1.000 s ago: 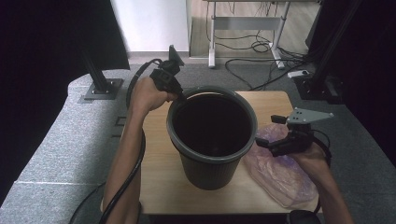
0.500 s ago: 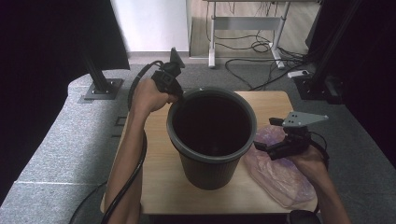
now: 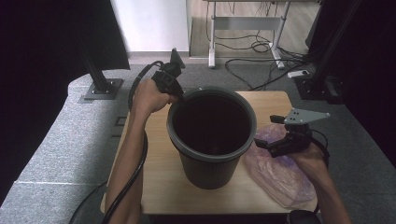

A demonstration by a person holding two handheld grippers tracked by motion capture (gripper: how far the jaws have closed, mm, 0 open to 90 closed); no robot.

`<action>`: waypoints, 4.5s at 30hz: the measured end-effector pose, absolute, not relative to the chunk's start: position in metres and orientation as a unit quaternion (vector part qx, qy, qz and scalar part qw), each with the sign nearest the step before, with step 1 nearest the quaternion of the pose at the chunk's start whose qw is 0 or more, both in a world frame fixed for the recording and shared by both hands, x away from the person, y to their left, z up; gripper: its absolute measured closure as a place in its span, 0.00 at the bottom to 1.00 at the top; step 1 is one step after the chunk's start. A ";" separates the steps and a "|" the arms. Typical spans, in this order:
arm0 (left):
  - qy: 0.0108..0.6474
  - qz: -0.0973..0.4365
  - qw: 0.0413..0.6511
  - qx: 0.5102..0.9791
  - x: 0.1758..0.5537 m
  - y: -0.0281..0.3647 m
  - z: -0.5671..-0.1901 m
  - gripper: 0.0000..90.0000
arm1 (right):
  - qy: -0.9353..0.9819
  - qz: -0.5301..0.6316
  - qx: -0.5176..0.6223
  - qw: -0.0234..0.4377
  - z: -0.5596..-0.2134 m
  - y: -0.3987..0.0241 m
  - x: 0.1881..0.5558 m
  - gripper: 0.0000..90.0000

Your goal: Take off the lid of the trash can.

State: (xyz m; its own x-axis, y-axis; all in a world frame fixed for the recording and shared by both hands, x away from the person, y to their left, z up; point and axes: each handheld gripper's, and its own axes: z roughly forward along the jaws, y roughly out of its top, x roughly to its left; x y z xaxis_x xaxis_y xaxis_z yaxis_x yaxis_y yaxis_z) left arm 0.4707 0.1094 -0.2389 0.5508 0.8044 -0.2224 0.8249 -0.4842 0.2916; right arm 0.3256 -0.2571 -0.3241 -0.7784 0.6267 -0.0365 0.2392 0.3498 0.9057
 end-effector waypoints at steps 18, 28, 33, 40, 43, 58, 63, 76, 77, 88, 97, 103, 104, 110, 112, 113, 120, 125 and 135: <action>0.477 -0.044 0.213 0.852 0.469 0.130 -0.230 0.88 | 0.787 0.526 0.261 0.191 -0.320 -0.253 0.325 0.00; 0.488 -0.041 0.221 0.844 0.468 0.152 -0.224 0.87 | 0.791 0.502 0.287 0.200 -0.338 -0.264 0.331 0.00; 0.494 -0.036 0.221 0.840 0.466 0.163 -0.220 0.87 | 0.794 0.486 0.305 0.200 -0.356 -0.273 0.336 0.00; 0.503 -0.033 0.222 0.835 0.462 0.178 -0.217 0.87 | 0.797 0.463 0.334 0.199 -0.387 -0.288 0.344 0.00; 0.508 -0.032 0.223 0.831 0.461 0.185 -0.216 0.87 | 0.799 0.450 0.346 0.200 -0.401 -0.294 0.346 0.00; 0.533 -0.028 0.232 0.813 0.450 0.225 -0.210 0.87 | 0.790 0.411 0.412 0.194 -0.469 -0.329 0.345 0.00; 0.541 -0.020 0.241 0.806 0.446 0.239 -0.208 0.87 | 0.786 0.396 0.434 0.193 -0.492 -0.340 0.343 0.00; 0.563 -0.009 0.247 0.789 0.436 0.274 -0.208 0.87 | 0.788 0.341 0.473 0.194 -0.545 -0.356 0.338 0.00; 0.565 -0.010 0.246 0.788 0.435 0.277 -0.209 0.87 | 0.790 0.336 0.474 0.195 -0.547 -0.356 0.338 0.00; 0.591 -0.001 0.247 0.768 0.425 0.314 -0.216 0.87 | 0.788 0.334 0.478 0.199 -0.558 -0.358 0.335 0.00; 0.611 0.005 0.249 0.752 0.417 0.341 -0.220 0.87 | 0.788 0.334 0.478 0.199 -0.558 -0.358 0.335 0.00; 0.625 0.012 0.247 0.741 0.413 0.356 -0.226 0.87 | 0.787 0.334 0.478 0.199 -0.558 -0.358 0.335 0.00; 0.627 0.014 0.247 0.739 0.412 0.359 -0.227 0.87 | 0.788 0.334 0.478 0.199 -0.558 -0.358 0.335 0.00; 0.640 0.015 0.244 0.728 0.407 0.375 -0.235 0.87 | 0.787 0.334 0.479 0.199 -0.558 -0.358 0.335 0.00; 0.644 0.015 0.243 0.725 0.405 0.380 -0.239 0.87 | 0.787 0.334 0.479 0.199 -0.558 -0.358 0.335 0.00; 0.646 0.015 0.242 0.724 0.404 0.382 -0.241 0.87 | 0.787 0.334 0.479 0.199 -0.558 -0.358 0.335 0.00; 0.655 0.020 0.241 0.716 0.404 0.390 -0.259 0.87 | 0.787 0.333 0.479 0.199 -0.558 -0.358 0.335 0.00; 0.658 0.019 0.242 0.713 0.408 0.390 -0.278 0.87 | 0.787 0.334 0.479 0.199 -0.558 -0.358 0.335 0.00; 0.660 0.016 0.250 0.708 0.417 0.381 -0.321 0.87 | 0.787 0.333 0.479 0.199 -0.558 -0.358 0.335 0.00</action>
